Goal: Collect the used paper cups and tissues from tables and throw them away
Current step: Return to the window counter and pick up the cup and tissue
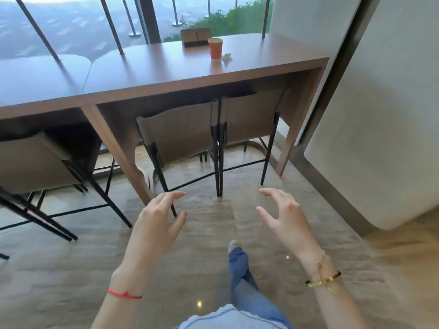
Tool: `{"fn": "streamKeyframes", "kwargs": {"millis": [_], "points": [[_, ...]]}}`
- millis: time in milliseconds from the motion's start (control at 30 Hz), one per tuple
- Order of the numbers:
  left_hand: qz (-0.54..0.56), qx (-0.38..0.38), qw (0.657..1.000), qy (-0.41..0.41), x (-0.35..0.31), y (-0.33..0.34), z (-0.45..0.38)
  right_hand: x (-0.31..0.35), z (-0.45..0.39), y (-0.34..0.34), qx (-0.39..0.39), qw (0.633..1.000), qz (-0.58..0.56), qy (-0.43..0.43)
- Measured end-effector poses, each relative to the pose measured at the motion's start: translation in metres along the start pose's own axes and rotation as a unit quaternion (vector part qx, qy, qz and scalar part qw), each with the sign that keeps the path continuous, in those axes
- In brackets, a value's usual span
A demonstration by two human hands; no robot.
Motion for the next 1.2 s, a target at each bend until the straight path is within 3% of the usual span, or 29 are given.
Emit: {"fn": "streamKeyframes", "kwargs": {"millis": [667, 933, 1200], "points": [[0.015, -0.115, 0.993, 0.016, 0.001, 0.027, -0.451, -0.043, -0.479, -0.027, -0.023, 0.997, -0.001, -0.077], [0.019, -0.115, 0.992, 0.050, 0.022, 0.045, -0.625, -0.043, -0.652, 0.000, -0.033, 0.996, 0.017, -0.080], [0.050, -0.065, 0.995, 0.048, 0.038, 0.079, -0.761, -0.048, -0.781, 0.038, -0.032, 0.998, 0.033, -0.040]]}}
Point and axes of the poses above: each hand's wrist, its own z-axis away from the middle knuckle, its own y-axis out of the palm, x = y × z, the point moved 4 cm from there along -z, towards the middle knuckle, and after that the axes turned 2 degrees about z, right-handed, at the moved point
